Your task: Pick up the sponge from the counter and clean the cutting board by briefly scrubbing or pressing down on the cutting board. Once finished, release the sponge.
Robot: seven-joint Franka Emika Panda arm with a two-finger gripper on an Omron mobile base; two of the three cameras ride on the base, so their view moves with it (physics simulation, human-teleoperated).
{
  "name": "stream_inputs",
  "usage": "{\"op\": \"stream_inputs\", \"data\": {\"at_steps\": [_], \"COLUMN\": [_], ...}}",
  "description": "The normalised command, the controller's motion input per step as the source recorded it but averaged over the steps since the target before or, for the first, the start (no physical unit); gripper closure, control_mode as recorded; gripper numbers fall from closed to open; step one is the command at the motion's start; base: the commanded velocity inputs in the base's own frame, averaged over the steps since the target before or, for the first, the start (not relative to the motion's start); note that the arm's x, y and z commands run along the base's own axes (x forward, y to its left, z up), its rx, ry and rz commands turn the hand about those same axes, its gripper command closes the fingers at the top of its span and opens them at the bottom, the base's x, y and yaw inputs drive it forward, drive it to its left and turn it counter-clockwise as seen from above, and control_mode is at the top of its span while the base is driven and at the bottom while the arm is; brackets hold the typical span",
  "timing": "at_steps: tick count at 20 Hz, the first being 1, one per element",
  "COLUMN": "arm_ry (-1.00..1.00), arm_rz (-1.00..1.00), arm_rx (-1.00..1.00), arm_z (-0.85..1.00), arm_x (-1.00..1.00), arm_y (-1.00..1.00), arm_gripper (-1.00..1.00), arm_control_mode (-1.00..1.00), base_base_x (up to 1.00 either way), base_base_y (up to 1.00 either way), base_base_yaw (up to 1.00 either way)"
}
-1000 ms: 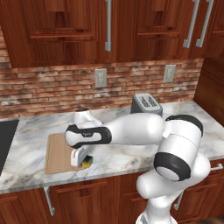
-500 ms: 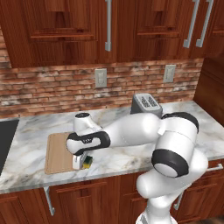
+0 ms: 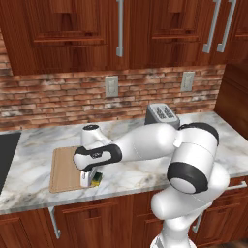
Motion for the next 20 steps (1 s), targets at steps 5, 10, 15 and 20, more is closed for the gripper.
{"op": "stream_inputs", "data": {"at_steps": [5,10,15,20], "arm_ry": [0.0,0.0,0.0,0.0], "arm_rz": [0.0,0.0,0.0,0.04], "arm_rx": [0.0,0.0,0.0,0.0], "arm_z": [0.0,0.0,-0.02,-0.09], "arm_x": [0.0,0.02,0.05,0.24], "arm_y": [0.0,0.05,0.06,0.01], "arm_gripper": [1.0,1.0,1.0,1.0], "arm_control_mode": [-1.0,-1.0,-1.0,-1.0], "base_base_x": [0.0,0.0,0.0,0.0], "base_base_y": [0.0,0.0,0.0,0.0], "base_base_yaw": [0.0,0.0,0.0,0.0]}}
